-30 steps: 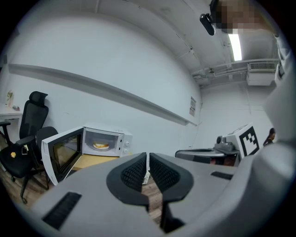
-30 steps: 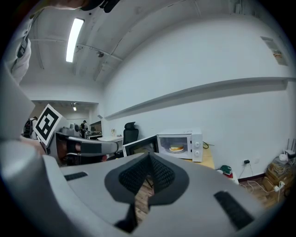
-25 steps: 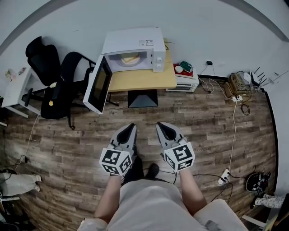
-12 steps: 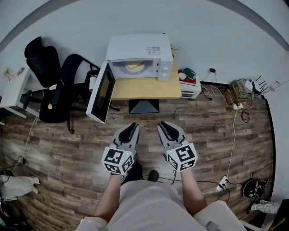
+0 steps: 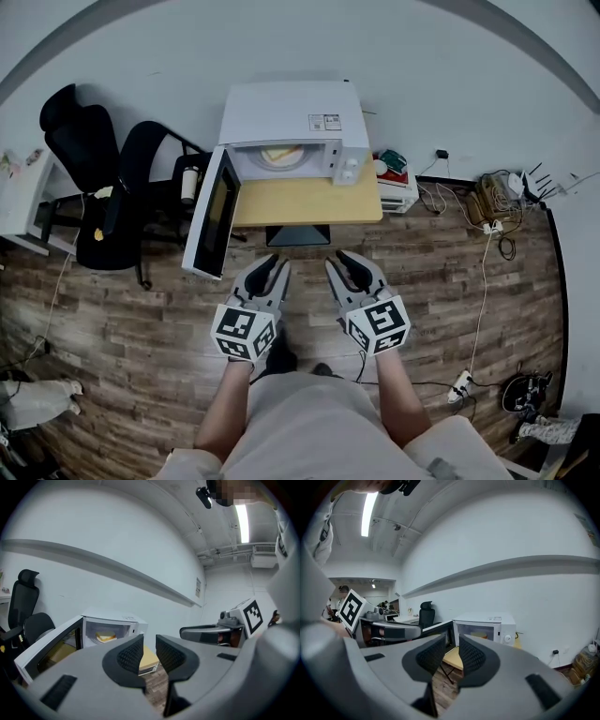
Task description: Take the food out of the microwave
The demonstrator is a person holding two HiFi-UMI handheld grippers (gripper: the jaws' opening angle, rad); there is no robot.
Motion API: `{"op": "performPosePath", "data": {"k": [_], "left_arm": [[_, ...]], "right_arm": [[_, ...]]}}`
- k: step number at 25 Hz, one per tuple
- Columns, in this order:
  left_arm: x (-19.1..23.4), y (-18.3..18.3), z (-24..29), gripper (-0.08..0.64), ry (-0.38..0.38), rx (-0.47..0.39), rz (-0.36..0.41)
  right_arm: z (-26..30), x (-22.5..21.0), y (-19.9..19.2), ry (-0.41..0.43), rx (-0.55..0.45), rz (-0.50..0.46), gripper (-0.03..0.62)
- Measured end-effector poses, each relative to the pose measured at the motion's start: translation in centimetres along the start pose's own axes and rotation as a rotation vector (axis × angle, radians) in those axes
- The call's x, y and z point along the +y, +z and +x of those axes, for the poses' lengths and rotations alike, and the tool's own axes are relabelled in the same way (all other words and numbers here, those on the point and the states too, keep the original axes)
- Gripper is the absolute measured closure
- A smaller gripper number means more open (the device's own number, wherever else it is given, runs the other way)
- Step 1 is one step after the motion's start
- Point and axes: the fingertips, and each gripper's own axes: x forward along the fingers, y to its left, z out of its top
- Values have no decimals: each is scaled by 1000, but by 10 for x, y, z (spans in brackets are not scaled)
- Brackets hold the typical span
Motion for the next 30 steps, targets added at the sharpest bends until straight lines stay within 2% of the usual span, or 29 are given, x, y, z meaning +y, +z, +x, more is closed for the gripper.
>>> {"op": "performPosePath", "data": {"k": [9,18,30], "left_arm": [[50,15,20,483,-39,9,0],[90,17,31,482,-87,27,-4],[102,10,46,483,-111,46,-27]], "right_arm": [[53,-1,15,-37,9,8,514],[90,2,13,-92,21,48,514],[110,-3,2,-108,46,84,509]]}}
